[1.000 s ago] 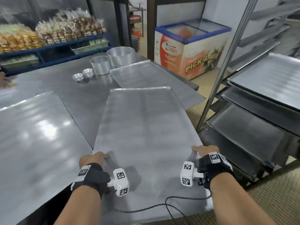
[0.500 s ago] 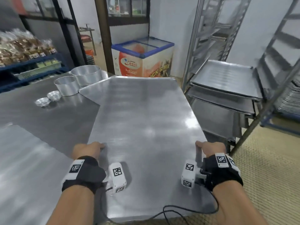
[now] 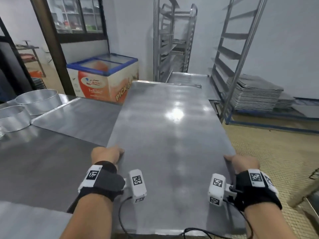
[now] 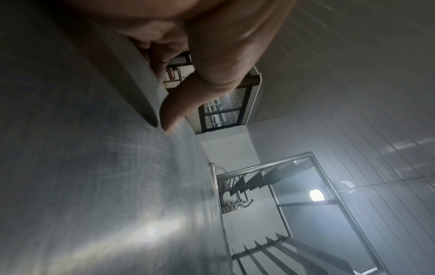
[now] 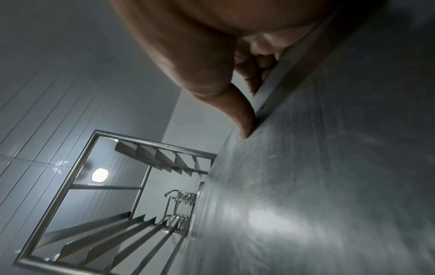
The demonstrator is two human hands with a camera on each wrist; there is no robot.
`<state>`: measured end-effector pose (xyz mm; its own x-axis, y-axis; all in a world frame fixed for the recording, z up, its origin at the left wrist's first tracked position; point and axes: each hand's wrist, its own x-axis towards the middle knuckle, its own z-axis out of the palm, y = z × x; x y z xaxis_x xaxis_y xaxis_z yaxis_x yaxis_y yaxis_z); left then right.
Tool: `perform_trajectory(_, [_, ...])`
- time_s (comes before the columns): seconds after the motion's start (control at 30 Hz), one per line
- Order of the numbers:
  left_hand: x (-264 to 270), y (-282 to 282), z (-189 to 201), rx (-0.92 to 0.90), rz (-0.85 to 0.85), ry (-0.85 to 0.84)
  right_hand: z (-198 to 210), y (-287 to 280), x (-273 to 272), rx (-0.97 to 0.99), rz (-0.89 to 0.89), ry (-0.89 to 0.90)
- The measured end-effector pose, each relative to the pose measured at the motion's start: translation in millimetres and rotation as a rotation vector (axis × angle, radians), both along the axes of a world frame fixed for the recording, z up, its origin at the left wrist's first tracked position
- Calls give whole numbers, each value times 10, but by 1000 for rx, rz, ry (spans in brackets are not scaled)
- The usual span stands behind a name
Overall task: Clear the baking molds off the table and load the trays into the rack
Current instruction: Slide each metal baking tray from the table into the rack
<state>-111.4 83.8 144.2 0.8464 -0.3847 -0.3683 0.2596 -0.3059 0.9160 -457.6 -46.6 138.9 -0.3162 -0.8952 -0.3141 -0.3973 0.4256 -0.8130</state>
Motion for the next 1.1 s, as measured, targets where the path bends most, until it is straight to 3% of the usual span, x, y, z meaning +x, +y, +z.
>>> perform_trajectory(0.3, [-256, -711, -103, 43, -208, -37, 53, -132, -562, -6, -220, -68])
perform_trajectory(0.5, [-287, -1265, -152, 1, -186, 26, 48, -527, -616, -4, -278, -80])
perform_trajectory(0.97, [222, -3043, -471, 101, -223, -36, 130, -2135, -288, 21, -195, -90])
perform_trajectory(1.1, [340, -3495, -561, 175, -252, -62, 82, -2607, -198, 20, -170, -21])
